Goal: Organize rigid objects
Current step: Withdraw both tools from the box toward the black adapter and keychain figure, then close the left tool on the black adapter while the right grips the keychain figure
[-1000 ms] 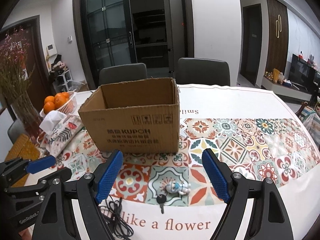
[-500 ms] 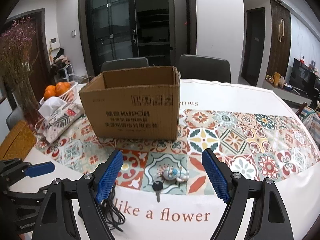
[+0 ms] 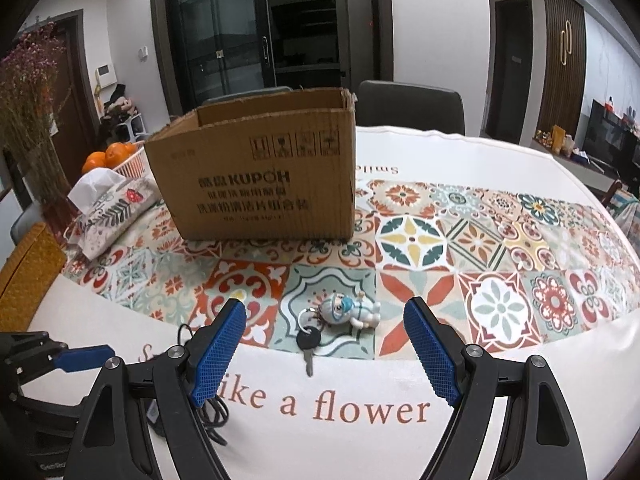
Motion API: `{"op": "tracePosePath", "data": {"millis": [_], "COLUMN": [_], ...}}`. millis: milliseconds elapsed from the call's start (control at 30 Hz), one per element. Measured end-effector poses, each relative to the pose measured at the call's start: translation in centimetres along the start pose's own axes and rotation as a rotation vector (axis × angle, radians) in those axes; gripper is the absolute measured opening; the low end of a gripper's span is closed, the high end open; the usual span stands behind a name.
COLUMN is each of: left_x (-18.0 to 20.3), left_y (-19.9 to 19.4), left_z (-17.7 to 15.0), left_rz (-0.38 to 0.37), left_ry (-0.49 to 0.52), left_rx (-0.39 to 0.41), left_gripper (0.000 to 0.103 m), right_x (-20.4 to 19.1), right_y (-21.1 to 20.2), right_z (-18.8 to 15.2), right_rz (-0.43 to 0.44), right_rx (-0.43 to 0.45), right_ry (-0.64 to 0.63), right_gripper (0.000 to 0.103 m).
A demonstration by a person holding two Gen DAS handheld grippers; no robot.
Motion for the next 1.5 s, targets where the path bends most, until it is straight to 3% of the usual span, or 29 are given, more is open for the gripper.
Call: {"op": "tracePosePath", "data": {"millis": [1000, 1233, 1500], "left_x": [0.6, 0.8, 0.9], "left_y": [5.0, 5.2, 5.5], "left_z": [1.2, 1.8, 2.8], "left_rz": [-0.019, 0.002, -0.004], "left_ry": [-0.026, -0.018, -0.028], "left_rx": [-0.125, -0.111, -0.1], "left_gripper": [0.048, 0.041, 0.04], "right_x": [2.9, 3.4, 3.9], "right_y": [6.9, 8.4, 9.6], "right_z": [-0.2, -0.2, 0.2], "right_rz": [0.027, 0.026, 0.037], "right_rx": [-0.1, -0.119, -0.128], "right_ry": [0.081, 0.097, 0.116], "right_gripper": [0.082, 0.082, 0.082]}}
Point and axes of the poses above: each gripper's, at about its wrist camera, not at the fingertips, and y roughly the way its jaws point, x to its right, z to its top, the point moved 6 cm from there along y, roughly the way its jaws point, and after that the axes turned 14 degrees about -x, right-handed, at the moved point
